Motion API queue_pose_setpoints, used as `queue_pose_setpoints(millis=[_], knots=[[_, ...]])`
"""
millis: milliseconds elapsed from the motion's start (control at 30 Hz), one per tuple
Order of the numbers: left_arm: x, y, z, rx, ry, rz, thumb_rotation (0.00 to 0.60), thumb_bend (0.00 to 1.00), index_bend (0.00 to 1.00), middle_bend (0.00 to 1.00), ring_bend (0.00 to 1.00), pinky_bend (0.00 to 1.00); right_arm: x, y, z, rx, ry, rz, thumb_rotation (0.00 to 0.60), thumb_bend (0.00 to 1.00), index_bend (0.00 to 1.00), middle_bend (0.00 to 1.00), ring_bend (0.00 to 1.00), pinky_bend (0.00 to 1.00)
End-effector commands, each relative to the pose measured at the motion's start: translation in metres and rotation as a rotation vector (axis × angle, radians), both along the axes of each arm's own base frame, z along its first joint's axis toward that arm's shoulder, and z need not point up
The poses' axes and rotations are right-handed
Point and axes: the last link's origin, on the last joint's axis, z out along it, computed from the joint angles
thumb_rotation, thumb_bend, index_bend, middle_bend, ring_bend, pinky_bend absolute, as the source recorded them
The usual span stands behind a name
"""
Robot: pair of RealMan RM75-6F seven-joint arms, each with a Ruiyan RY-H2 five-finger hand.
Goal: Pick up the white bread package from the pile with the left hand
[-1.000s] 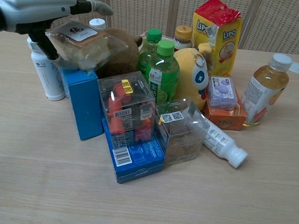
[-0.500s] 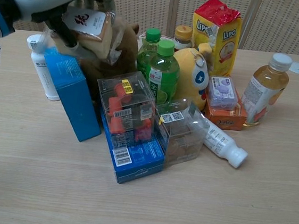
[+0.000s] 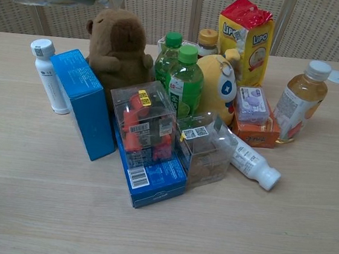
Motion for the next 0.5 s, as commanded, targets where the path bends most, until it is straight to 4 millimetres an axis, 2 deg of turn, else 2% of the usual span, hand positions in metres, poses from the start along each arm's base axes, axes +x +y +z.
queue_pose_setpoints(millis=[33,500], knots=[[0.003,-0.001,0.003,0.006,-0.003,-0.009,0.600,0.00,0.69,0.97,0.90,0.77,-0.001,0.000,0.000,0.001,0.000,-0.003,0.600,0.00,0.00,0.00,0.00,0.00],[0.014,-0.003,0.017,0.032,-0.036,-0.035,0.600,0.00,0.68,0.97,0.90,0.77,-0.001,-0.001,0.000,0.002,-0.002,-0.004,0.600,0.00,0.00,0.00,0.00,0.00]])
